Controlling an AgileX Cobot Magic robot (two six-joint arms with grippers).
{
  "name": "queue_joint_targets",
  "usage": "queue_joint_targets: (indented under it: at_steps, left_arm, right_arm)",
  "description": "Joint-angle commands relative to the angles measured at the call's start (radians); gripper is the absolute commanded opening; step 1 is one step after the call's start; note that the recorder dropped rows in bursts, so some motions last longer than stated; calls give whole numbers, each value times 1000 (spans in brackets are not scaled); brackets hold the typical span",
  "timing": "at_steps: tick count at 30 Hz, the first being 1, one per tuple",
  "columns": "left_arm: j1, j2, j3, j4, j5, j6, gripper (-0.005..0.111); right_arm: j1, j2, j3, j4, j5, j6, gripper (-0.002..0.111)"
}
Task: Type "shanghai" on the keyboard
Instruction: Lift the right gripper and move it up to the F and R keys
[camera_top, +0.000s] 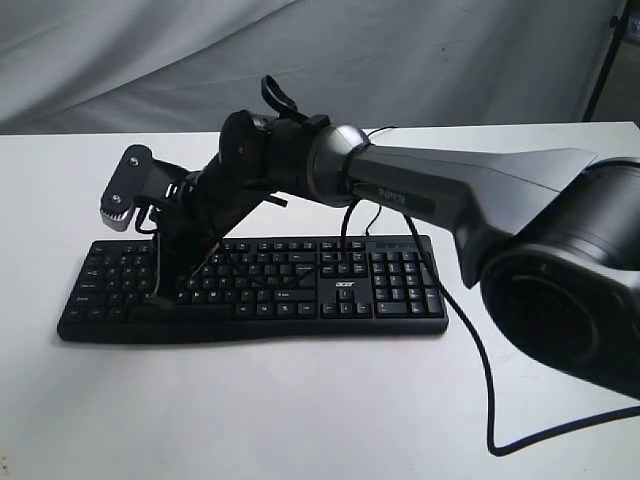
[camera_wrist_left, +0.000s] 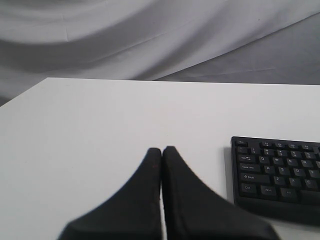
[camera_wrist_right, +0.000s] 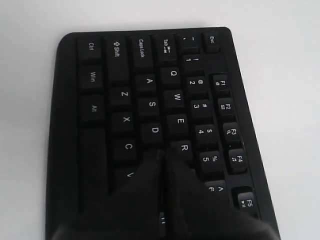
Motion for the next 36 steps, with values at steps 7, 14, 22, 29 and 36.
queue_joint_targets:
  at_steps: [7,14,22,29,36]
  left_arm:
    - [2,-5,5,-1,-11,-2,1]
    - [2,-5,5,-1,-11,-2,1]
    - [2,-5,5,-1,-11,-2,1]
    - [2,-5,5,-1,-11,-2,1]
    - [2,-5,5,-1,-11,-2,1]
  right_arm:
    - [1,7,-4,-4,-17,4,0]
    - [1,26,-4,-4,-23,13,0]
    - [1,37,-4,-18,-37,17,0]
    - [1,49,-4,-25,-46,17,0]
    - [1,57,-4,-29,-44,17,0]
